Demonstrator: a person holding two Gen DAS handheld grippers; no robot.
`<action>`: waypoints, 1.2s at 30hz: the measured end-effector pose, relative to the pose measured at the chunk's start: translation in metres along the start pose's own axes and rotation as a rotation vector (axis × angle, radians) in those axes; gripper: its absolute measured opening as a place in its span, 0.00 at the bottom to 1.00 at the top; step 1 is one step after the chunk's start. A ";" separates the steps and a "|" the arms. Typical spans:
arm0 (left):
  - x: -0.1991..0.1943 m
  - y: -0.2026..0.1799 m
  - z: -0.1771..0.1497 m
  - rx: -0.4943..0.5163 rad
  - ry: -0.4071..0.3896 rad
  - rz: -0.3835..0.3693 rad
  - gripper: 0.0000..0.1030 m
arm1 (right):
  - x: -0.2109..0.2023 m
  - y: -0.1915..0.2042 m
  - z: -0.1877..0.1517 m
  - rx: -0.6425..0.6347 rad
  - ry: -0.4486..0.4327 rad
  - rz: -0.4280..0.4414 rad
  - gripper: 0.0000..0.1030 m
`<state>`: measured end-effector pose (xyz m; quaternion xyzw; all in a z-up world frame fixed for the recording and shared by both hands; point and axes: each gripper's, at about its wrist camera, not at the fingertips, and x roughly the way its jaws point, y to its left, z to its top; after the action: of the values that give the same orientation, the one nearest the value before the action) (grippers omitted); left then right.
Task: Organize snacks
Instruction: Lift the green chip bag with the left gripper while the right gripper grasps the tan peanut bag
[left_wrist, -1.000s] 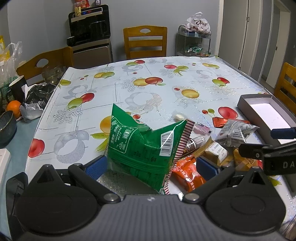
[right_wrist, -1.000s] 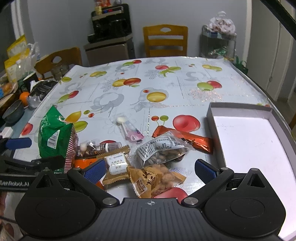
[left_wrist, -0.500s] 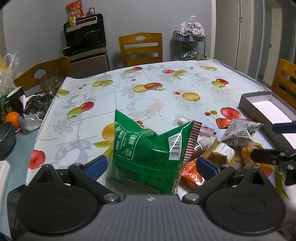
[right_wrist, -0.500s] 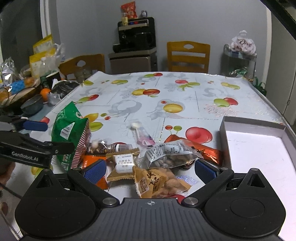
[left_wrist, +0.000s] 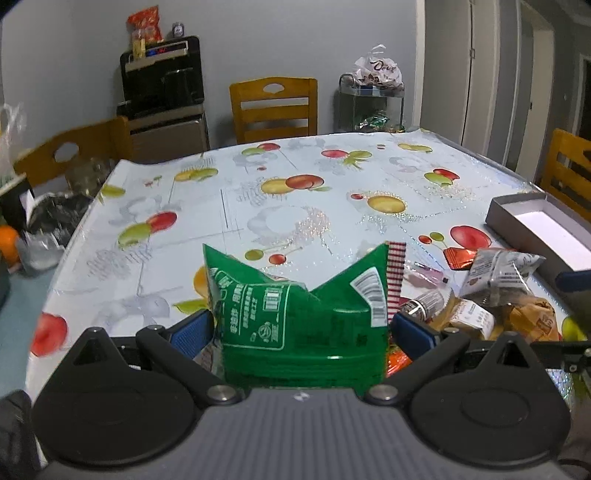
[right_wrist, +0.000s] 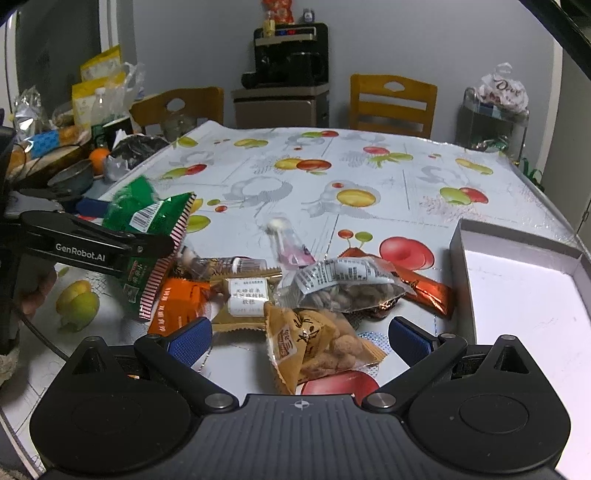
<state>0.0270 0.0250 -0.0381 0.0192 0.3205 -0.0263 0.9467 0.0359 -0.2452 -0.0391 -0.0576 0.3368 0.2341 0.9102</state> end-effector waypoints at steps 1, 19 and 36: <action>0.001 0.002 -0.001 -0.008 -0.008 -0.001 1.00 | 0.002 -0.001 -0.001 0.007 -0.003 -0.002 0.99; 0.011 0.006 -0.013 -0.055 0.007 0.008 1.00 | 0.022 0.002 -0.017 -0.075 -0.034 -0.050 0.62; -0.018 0.005 -0.007 -0.051 -0.099 0.027 0.93 | -0.004 0.003 -0.013 -0.063 -0.085 0.017 0.49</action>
<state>0.0089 0.0316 -0.0330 -0.0019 0.2738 -0.0064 0.9618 0.0240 -0.2474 -0.0468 -0.0735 0.2905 0.2546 0.9194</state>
